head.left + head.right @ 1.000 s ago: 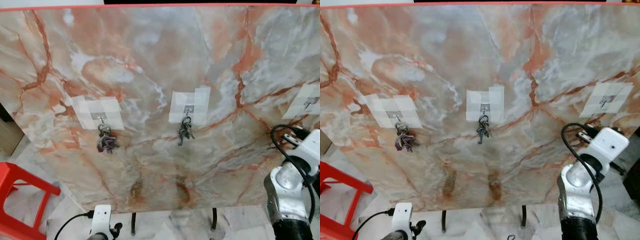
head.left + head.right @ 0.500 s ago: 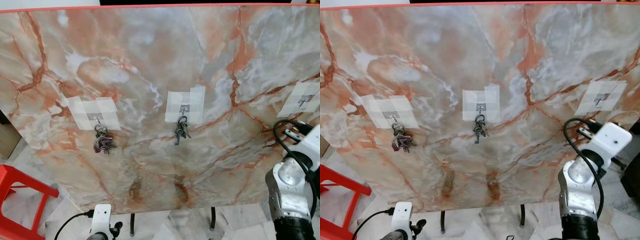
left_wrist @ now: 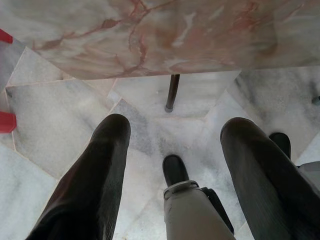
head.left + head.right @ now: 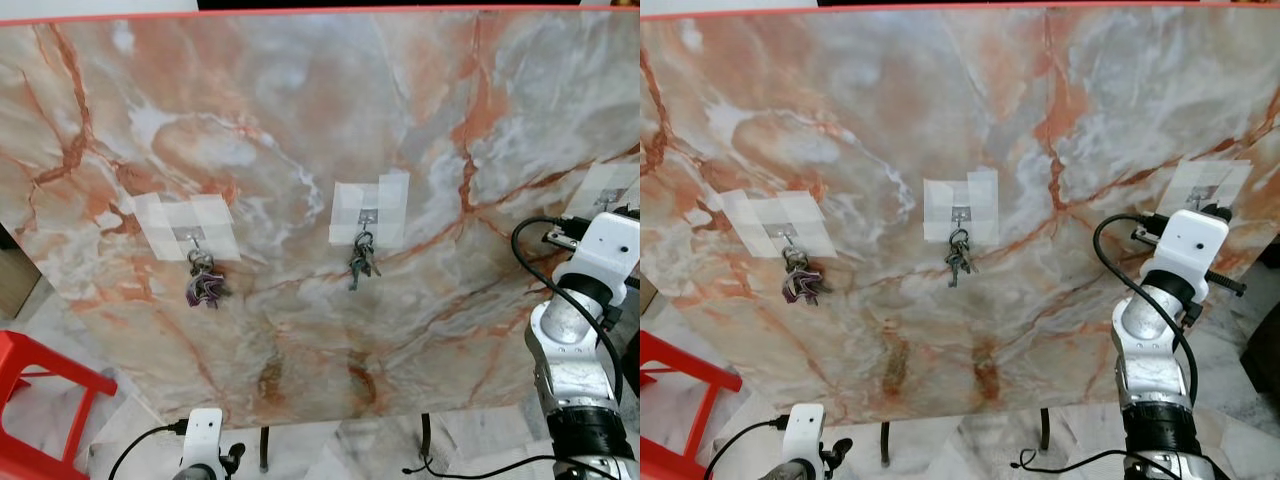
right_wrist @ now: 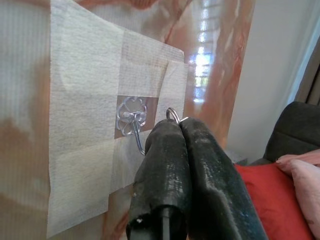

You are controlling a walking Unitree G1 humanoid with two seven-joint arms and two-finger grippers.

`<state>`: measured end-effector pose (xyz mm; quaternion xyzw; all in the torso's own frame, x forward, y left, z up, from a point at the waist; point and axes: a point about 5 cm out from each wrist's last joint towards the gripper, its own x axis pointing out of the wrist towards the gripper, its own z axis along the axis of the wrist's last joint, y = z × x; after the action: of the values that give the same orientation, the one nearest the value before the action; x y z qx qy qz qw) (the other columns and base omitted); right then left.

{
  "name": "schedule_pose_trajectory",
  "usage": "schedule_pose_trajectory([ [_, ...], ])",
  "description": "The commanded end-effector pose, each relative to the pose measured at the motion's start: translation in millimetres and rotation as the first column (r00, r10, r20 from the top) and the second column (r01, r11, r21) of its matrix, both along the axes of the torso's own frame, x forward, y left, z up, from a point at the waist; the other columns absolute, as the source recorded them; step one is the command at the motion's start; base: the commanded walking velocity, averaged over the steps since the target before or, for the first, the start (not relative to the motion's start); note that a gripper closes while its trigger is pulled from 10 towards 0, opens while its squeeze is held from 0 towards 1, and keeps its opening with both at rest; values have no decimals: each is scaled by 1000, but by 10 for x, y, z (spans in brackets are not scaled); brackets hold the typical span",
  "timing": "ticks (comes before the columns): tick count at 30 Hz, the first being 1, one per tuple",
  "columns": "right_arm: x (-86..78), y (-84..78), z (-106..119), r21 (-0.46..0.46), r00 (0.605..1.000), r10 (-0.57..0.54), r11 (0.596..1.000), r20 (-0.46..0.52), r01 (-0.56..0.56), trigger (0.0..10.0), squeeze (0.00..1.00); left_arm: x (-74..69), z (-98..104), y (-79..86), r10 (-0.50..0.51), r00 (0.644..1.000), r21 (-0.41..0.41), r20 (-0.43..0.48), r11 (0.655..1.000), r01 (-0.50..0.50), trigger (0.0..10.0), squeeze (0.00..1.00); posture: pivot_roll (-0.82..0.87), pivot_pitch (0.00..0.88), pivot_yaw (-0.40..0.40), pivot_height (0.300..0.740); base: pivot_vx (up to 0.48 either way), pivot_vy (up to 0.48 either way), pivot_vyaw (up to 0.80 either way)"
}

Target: Hang keys on a hook

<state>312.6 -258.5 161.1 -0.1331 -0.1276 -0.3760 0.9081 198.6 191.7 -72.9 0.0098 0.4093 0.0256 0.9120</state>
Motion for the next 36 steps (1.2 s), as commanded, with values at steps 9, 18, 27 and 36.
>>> schedule_pose_trajectory([
  [9,8,52,-59,-50,996,26,998,-80,-31,10000,0,-30,-17,1,0,1000,-6,-9,1000,0,10000,0,-144,31,3,740,0,0,0],
  [18,-16,63,-69,-93,994,3,996,-110,-13,10000,0,-30,-18,-4,-1,1000,-10,-9,1000,1,10000,0,-145,29,1,740,0,0,0],
  [27,17,62,-114,-109,984,-7,994,-179,-13,10000,0,-29,-18,-6,0,1000,-12,-9,1000,-1,10000,0,-141,30,0,740,0,0,0],
  [36,4,29,-182,-117,971,-37,993,-235,9,10000,0,-29,-18,-8,-1,1000,-15,-10,1000,1,10000,0,-143,31,0,740,0,0,0],
])
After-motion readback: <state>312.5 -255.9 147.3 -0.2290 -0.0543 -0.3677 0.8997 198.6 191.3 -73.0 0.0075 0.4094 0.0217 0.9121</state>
